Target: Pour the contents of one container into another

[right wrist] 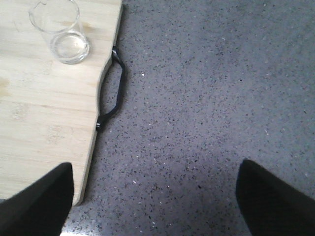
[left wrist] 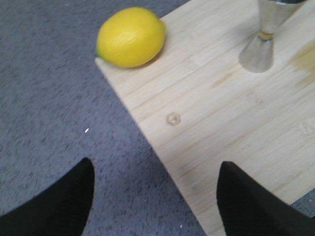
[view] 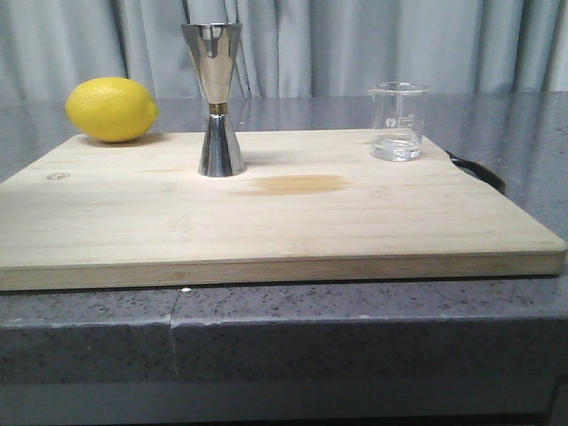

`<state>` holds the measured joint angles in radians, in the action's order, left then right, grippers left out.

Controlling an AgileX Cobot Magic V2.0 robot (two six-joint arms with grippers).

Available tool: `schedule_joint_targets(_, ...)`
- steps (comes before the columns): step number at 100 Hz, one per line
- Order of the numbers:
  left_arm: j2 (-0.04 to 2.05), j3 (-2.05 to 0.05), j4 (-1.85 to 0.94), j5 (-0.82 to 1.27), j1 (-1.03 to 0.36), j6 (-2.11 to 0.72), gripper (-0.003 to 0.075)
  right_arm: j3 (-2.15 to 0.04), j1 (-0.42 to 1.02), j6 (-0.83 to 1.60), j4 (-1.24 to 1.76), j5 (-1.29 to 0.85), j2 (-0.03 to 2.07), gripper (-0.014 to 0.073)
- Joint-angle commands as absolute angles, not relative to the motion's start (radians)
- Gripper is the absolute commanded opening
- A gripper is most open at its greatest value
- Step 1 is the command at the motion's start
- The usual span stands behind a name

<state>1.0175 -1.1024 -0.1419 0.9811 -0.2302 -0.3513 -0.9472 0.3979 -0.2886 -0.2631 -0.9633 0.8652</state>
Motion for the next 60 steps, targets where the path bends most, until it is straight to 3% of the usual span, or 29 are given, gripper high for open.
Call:
schedule_joint_targets(1,0.938,-1.072,-0.071,0.951,-0.229,-0.216,0.0484,-0.955,0.393,-0.295,-0.295,-0.874,0.844,0.0603)
schedule_joint_targets(37,0.645,-0.678,-0.018,0.692,-0.229,0.046,0.0479,-0.711,0.393,-0.295,-0.303,-0.731,0.618,0.0603)
schedule_joint_targets(60,0.581,-0.591,-0.027,0.606,-0.229,0.064,0.0479,-0.645,0.393,-0.293,-0.325,-0.716,0.488,0.0603)
